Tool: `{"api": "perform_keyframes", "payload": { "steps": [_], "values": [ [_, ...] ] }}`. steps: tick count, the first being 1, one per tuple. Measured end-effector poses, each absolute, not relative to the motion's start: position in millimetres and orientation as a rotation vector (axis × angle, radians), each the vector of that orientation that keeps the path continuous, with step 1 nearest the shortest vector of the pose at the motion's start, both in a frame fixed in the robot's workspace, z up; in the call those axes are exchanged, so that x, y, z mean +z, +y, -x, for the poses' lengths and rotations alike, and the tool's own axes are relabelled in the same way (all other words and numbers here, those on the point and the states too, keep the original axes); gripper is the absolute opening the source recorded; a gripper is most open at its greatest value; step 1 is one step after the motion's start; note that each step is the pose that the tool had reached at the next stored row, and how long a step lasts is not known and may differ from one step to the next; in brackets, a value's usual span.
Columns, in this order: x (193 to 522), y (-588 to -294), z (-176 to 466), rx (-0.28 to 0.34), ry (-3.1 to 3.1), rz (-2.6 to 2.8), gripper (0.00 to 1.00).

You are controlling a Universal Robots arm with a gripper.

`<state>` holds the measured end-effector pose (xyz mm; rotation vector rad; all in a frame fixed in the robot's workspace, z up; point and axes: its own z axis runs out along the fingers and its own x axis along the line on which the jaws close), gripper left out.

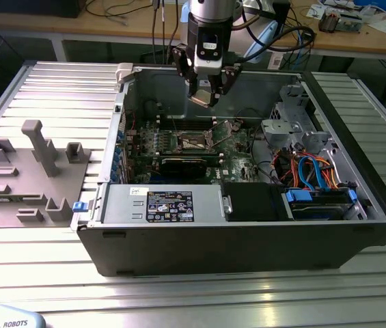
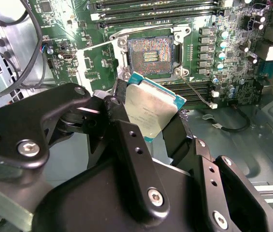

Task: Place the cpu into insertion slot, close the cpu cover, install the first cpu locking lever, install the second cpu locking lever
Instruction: 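Place the cpu into insertion slot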

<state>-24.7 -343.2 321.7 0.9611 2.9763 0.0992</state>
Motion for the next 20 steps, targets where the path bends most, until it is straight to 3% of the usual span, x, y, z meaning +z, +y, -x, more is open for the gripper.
{"api": "perform_keyframes", "payload": {
  "steps": [20],
  "values": [
    [321.5,-343.2,24.7,0.099,2.969,-0.981,0.54]
  ]
}}
